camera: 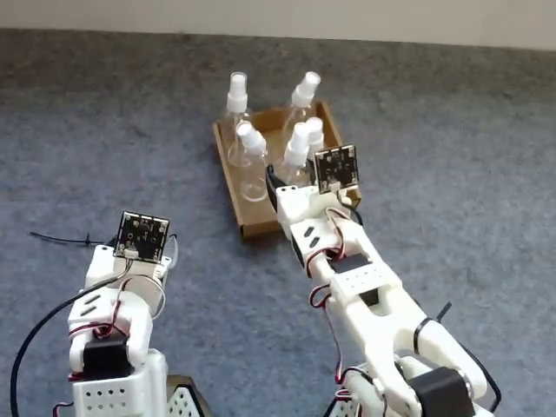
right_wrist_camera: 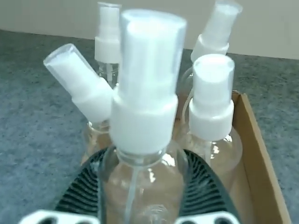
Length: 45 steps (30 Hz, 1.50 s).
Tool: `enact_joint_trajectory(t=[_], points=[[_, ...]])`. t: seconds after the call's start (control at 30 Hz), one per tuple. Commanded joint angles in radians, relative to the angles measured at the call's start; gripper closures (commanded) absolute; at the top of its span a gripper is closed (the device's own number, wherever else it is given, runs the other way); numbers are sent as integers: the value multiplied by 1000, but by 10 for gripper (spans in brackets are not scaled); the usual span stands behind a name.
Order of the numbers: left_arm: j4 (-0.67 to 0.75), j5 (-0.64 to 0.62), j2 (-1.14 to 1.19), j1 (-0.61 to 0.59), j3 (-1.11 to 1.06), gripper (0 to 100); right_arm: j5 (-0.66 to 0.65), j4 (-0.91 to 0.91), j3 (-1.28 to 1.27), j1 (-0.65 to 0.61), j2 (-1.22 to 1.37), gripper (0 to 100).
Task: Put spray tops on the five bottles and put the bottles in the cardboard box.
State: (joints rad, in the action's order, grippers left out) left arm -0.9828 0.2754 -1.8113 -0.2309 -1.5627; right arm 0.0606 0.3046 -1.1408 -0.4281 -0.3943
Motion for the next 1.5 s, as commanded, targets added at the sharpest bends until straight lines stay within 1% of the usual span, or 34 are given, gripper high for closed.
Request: enact_joint_trajectory(t=[0.0,0.23,0.73,0.83,0.97,1.47], points=[[12,8,-12,19,5,783,-11,22,67,-2,21,994],[12,8,-12,19,5,783,-11,22,67,-7,107,994],[15,8,-12,21,-5,783,-28,15,61,-8,108,990],[15,8,-12,21,-5,783,-87,15,61,-8,108,945],[15,8,-12,21,-5,783,-92,15,61,-25,108,899],[18,8,-12,22,-5,783,-95,13,61,-24,108,894]])
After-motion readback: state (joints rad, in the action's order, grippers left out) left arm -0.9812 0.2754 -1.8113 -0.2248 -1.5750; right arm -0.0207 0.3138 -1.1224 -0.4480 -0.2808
